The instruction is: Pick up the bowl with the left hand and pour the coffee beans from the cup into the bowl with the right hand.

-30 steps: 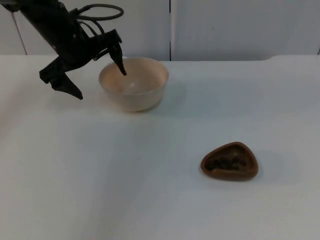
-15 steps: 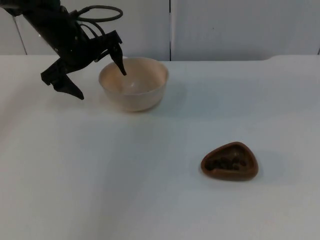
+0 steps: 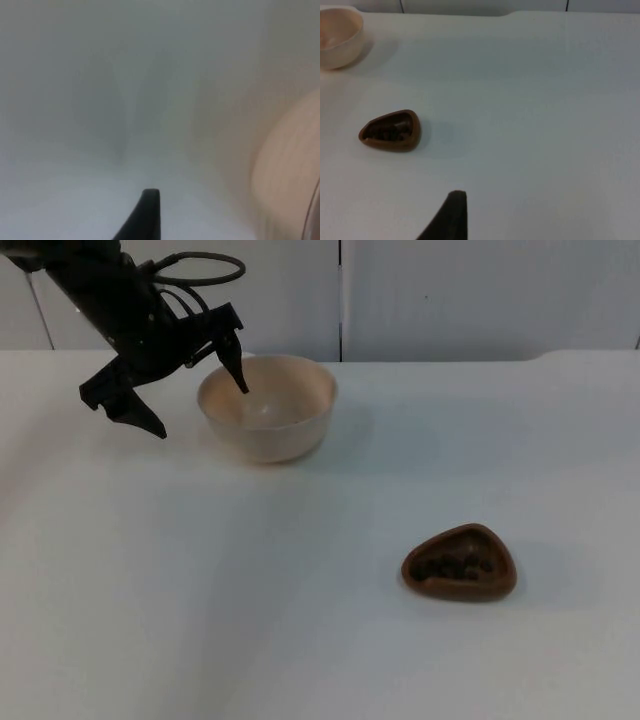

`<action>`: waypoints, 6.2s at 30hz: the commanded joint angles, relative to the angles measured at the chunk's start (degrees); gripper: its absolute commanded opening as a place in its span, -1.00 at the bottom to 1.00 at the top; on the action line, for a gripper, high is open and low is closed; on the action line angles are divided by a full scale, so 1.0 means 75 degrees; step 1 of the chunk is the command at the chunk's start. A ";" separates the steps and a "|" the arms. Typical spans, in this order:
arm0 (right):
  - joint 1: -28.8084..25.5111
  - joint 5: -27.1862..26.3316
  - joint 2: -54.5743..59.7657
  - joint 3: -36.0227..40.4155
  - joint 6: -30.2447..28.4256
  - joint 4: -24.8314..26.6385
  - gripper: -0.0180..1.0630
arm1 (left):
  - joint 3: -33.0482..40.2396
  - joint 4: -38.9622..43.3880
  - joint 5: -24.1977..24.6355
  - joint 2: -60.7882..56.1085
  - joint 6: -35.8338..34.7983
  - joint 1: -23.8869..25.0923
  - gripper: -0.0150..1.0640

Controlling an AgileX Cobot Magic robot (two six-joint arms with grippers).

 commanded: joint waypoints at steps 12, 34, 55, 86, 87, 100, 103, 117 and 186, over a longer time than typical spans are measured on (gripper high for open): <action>-0.0040 -0.0081 -0.0012 0.0016 -0.0060 -0.0043 0.98 | -0.0044 -0.0015 -0.0111 0.0152 0.0058 -0.0017 0.08; -0.0040 -0.0081 -0.0012 0.0016 -0.0044 -0.0074 0.98 | -0.0044 -0.0170 0.0088 -0.0173 0.0058 -0.0017 -0.98; -0.0040 -0.0081 -0.0012 0.0016 -0.0044 -0.0074 0.98 | -0.0044 0.0978 0.1815 -0.1240 0.0514 -0.0121 -0.98; -0.0040 -0.0081 -0.0012 0.0016 -0.0044 -0.0074 0.98 | 0.2710 0.0991 0.1288 -0.3684 0.2399 -0.1125 -0.98; -0.0040 -0.0081 -0.0012 0.0016 -0.0044 -0.0074 0.98 | 0.2710 0.0991 0.1288 -0.3684 0.2399 -0.1125 -0.98; -0.0040 -0.0081 -0.0012 0.0016 -0.0044 -0.0074 0.98 | 0.5655 0.0797 0.0163 -0.4777 0.2864 -0.1477 -0.98; -0.0040 -0.0081 -0.0012 0.0016 -0.0044 -0.0074 0.98 | 0.6039 0.0797 -0.0057 -0.4844 0.2903 -0.1762 -0.98; -0.0040 -0.0081 -0.0012 0.0016 -0.0044 0.0012 0.98 | 0.6662 0.1078 -0.0528 -0.4931 0.2919 -0.2762 -0.98; -0.0040 -0.0377 0.5596 -0.2698 -0.0523 0.0692 0.98 | 0.6662 0.2580 -0.1270 -0.4931 0.1045 -0.2762 -0.98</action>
